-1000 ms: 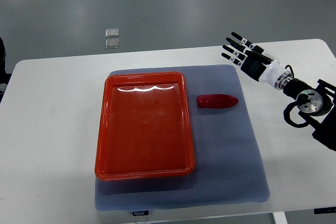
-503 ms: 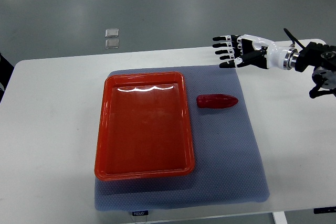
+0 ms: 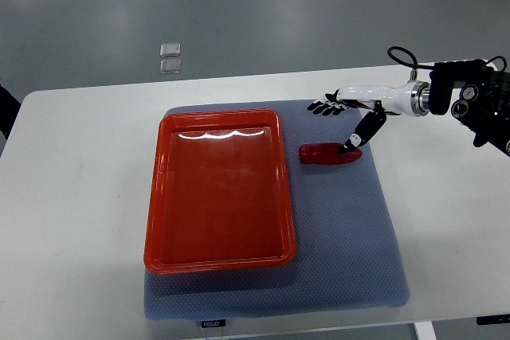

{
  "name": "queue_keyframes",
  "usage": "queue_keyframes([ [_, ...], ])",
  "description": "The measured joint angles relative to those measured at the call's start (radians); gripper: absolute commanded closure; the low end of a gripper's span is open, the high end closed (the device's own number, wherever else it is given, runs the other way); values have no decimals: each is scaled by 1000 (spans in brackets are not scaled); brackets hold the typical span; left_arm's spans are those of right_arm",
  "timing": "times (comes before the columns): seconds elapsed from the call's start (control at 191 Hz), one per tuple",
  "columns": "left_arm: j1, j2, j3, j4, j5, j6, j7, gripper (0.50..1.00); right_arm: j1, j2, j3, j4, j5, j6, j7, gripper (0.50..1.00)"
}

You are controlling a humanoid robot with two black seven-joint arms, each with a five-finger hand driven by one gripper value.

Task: Place red pepper on red tray
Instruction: 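Lower the right hand onto the red pepper and close fingers around it, then lift the red pepper and carry it over the orange-red tray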

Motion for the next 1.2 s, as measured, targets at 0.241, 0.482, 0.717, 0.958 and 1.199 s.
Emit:
queue_keyframes([
  [0.241,0,0,0,0,0,0,0,500,-8,12,-142,6,-21,-183,-5,630],
  [0.482,0,0,0,0,0,0,0,500,-11,19,-182,6,-22,-234,-8,740],
  [0.717,0,0,0,0,0,0,0,500,-26,20,-185,4,-25,-235,-12,787],
  [0.958,0,0,0,0,0,0,0,500,-29,20,-215,3,-26,-236,-12,863],
  [1.199,0,0,0,0,0,0,0,500,-22,17,-216,2,-26,-233,-12,930],
])
